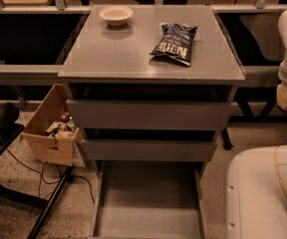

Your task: Place rxbar chocolate into bottom drawer

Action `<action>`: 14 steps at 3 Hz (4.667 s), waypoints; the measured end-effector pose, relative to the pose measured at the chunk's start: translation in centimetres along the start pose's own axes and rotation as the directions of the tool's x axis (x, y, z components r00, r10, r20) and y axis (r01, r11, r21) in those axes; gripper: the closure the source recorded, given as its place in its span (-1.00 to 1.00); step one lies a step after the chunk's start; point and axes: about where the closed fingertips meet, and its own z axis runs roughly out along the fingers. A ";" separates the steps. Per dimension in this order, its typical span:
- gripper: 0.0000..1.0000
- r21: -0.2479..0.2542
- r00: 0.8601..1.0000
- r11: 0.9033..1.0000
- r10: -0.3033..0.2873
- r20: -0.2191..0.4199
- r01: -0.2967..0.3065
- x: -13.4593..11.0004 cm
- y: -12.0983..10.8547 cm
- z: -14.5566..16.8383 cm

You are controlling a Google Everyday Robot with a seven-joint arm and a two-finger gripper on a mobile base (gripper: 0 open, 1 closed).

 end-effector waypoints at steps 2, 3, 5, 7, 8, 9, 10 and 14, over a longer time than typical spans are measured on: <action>1.00 0.163 0.971 0.973 -0.130 -0.199 0.164 7.5 -4.9 12.2; 1.00 0.008 0.969 0.980 -0.195 -0.154 0.198 8.6 -2.0 16.1; 1.00 -0.247 0.994 0.963 -0.111 -0.017 0.103 9.5 0.3 19.8; 1.00 -0.300 0.986 0.944 -0.158 -0.050 0.136 14.6 3.0 29.1; 1.00 -0.492 0.947 0.818 -0.317 0.046 0.297 19.6 10.1 37.4; 1.00 -0.591 0.884 0.668 -0.423 0.199 0.453 19.8 17.0 39.1; 1.00 -0.620 0.837 0.573 -0.459 0.298 0.536 21.1 22.3 38.5; 1.00 -0.523 0.545 0.200 -0.507 0.668 0.828 8.4 42.9 33.6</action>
Offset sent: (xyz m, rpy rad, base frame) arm -0.2482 -0.0375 -0.1179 -0.0571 0.6757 -0.0029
